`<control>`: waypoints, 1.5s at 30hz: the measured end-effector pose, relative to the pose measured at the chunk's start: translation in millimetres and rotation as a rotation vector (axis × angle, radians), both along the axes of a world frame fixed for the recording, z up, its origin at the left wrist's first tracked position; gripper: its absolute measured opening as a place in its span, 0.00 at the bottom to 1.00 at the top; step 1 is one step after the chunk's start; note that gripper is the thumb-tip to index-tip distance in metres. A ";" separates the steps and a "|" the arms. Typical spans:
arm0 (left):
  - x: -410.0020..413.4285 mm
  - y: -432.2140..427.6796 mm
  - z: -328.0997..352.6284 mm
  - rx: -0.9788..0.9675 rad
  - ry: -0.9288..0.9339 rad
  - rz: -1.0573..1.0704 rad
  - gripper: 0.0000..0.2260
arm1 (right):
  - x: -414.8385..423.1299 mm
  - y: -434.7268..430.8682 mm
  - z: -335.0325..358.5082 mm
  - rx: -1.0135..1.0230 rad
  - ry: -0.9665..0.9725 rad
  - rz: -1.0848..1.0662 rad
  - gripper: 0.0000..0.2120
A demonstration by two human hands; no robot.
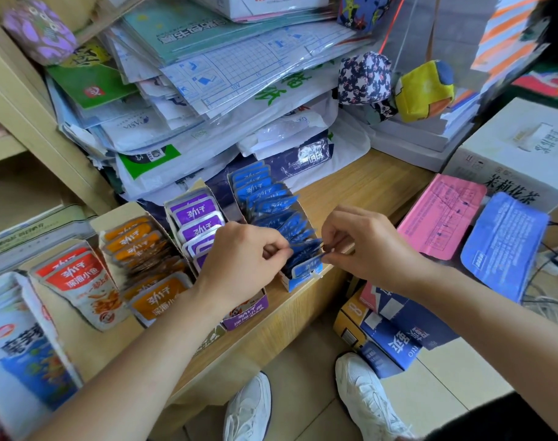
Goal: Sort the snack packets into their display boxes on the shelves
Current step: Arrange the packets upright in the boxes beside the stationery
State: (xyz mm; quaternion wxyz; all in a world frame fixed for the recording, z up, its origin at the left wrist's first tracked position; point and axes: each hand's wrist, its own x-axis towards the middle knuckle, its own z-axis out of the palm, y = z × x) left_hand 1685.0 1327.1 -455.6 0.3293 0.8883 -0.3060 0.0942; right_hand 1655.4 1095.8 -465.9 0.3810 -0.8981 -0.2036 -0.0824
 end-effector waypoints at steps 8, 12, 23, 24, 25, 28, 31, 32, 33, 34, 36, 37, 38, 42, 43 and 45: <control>15.5 29.5 16.2 -0.006 0.003 0.057 0.06 | -6.9 -5.6 -4.3 0.387 0.361 -0.116 0.27; 28.9 43.8 15.7 0.115 0.048 0.108 0.17 | -6.6 8.7 -10.2 0.580 0.518 -0.099 0.34; 33.7 31.8 0.0 0.033 0.063 0.125 0.08 | 17.4 42.8 -15.4 0.592 0.547 0.021 0.28; 33.7 33.1 1.5 0.022 0.054 0.118 0.07 | 17.2 41.6 -13.8 0.596 0.546 0.031 0.27; 33.6 34.1 3.9 -0.007 0.019 0.119 0.05 | 16.9 40.7 -11.7 0.608 0.540 0.017 0.26; 37.1 36.5 10.3 -0.093 -0.160 0.176 0.05 | 16.8 38.8 -8.1 0.434 0.358 -0.046 0.29; 44.9 36.8 7.8 0.000 -0.189 0.172 0.10 | 22.9 36.4 -12.2 -0.233 -0.039 -0.026 0.32; 47.0 36.5 5.5 0.042 -0.174 0.158 0.10 | 24.9 37.9 -10.5 -0.376 -0.097 -0.021 0.33; 48.2 35.9 4.0 0.066 -0.156 0.147 0.09 | 26.6 40.9 -8.7 -0.467 -0.117 -0.017 0.35; 49.4 35.9 3.3 0.078 -0.141 0.143 0.08 | 26.7 44.7 -6.3 -0.527 -0.107 -0.012 0.36; 51.0 37.0 3.7 0.082 -0.119 0.144 0.07 | 28.0 50.4 -6.1 -0.591 -0.059 0.003 0.38; 51.7 38.4 4.2 0.077 -0.108 0.147 0.07 | 28.6 51.2 -5.1 -0.598 -0.052 0.004 0.38; 52.1 40.3 5.1 0.068 -0.101 0.154 0.06 | 29.5 50.9 -3.7 -0.587 -0.055 -0.001 0.38; 56.2 49.1 10.0 0.015 -0.109 0.246 0.09 | 28.4 48.6 -3.3 -0.171 0.062 -0.117 0.37; 58.4 51.2 10.8 0.033 -0.116 0.268 0.11 | 26.6 48.1 -2.9 0.060 0.203 -0.183 0.35; 65.9 54.7 11.3 0.130 -0.119 0.291 0.17 | 22.8 45.4 -4.6 0.450 0.503 -0.288 0.32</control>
